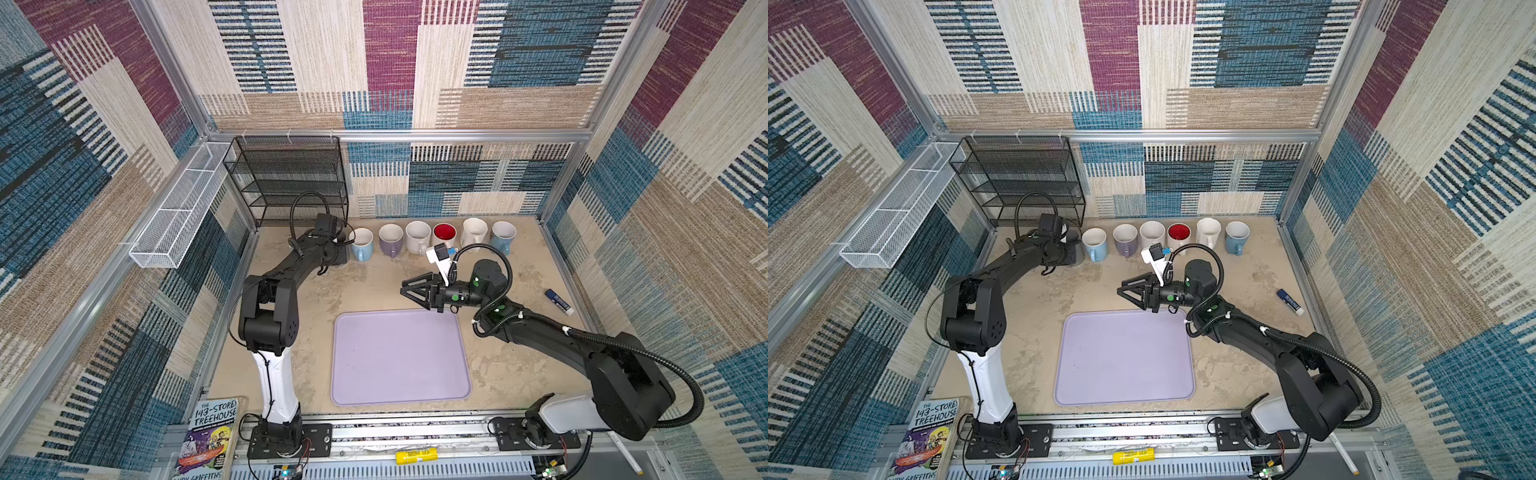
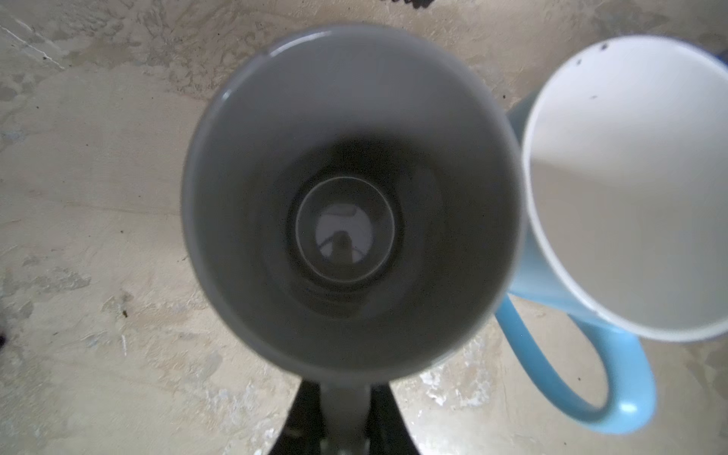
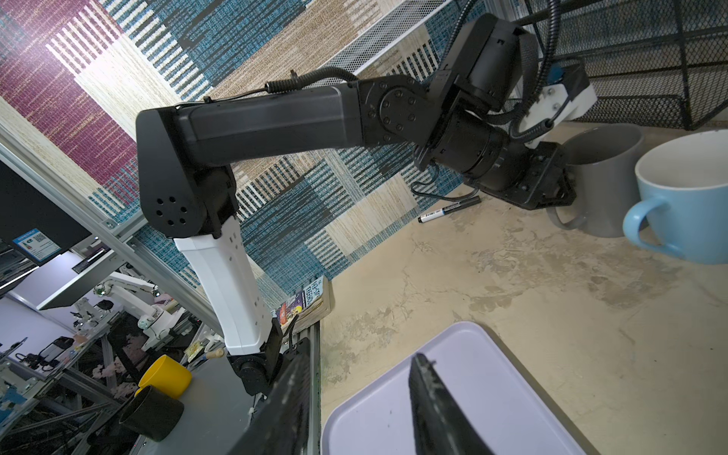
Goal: Turn the mug right side up
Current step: 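Lower the grey mug upright beside the light blue mug with the left gripper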
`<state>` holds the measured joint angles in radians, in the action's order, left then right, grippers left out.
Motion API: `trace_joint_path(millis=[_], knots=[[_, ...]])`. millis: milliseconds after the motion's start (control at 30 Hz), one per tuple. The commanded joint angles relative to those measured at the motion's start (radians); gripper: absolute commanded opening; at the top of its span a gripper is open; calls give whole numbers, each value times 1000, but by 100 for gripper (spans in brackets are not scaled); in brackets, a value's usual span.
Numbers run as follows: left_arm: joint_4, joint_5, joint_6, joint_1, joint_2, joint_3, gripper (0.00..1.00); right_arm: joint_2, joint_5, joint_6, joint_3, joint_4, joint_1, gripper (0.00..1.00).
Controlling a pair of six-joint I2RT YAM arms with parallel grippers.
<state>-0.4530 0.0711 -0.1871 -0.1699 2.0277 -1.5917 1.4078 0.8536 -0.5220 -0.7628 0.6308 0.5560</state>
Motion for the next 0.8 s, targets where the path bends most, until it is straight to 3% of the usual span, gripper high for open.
trace_joint_path(millis=[0, 600, 767], knots=[[-48, -3, 20, 3, 6, -7, 9, -3, -9, 6, 2, 23, -1, 44], [-69, -20, 14, 3, 23, -39, 27, -17, -19, 14, 14, 16, -1, 44], [-77, -14, 18, 3, 17, -39, 39, -24, -24, 17, 18, 11, -2, 44]])
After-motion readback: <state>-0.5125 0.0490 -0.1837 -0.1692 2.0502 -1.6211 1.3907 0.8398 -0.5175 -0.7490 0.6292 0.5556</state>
